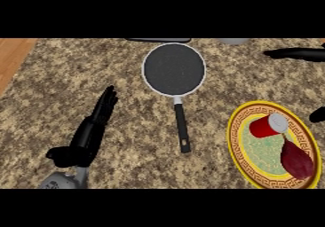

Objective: Pick the can from the plate and place it in the pan

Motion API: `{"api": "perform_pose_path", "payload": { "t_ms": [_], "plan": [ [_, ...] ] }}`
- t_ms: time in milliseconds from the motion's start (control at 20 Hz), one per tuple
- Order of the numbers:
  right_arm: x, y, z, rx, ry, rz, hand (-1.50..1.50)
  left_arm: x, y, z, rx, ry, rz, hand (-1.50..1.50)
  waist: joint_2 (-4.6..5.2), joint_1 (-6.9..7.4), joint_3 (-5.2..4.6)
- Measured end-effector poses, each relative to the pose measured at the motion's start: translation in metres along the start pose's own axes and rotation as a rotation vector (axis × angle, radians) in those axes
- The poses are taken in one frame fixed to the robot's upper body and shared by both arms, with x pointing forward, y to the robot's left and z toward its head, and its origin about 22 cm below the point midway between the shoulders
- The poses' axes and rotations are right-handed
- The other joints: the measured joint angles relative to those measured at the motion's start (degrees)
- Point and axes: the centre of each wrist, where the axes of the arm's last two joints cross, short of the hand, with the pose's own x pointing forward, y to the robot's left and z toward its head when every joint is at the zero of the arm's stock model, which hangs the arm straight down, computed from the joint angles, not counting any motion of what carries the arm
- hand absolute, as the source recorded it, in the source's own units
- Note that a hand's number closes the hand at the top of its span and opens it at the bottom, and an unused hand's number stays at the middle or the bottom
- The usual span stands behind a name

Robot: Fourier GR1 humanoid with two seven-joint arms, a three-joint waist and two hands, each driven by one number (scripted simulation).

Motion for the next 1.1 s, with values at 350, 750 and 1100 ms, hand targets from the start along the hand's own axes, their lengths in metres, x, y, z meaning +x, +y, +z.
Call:
{"api": "perform_pose_path", "payload": {
  "t_ms": [350, 750, 1100],
  "plan": [
    [0.001, 0.038, -0.031, 0.215, 0.019, 0.262, -1.50, -0.007, 0.000, 0.002, 0.019, 0.004, 0.000, 0.00, -0.24, -0.97, -0.05],
    [-0.035, 0.066, -0.037, 0.331, 0.037, 0.392, -1.50, -0.003, 0.006, 0.003, 0.032, 0.009, -0.006, 0.00, -0.61, -2.04, -0.11],
    [-0.055, 0.073, -0.043, 0.343, 0.052, 0.405, -1.50, -0.009, 0.003, 0.010, 0.046, 0.016, -0.006, 0.00, -0.83, -2.69, -0.16]
  ]
}}
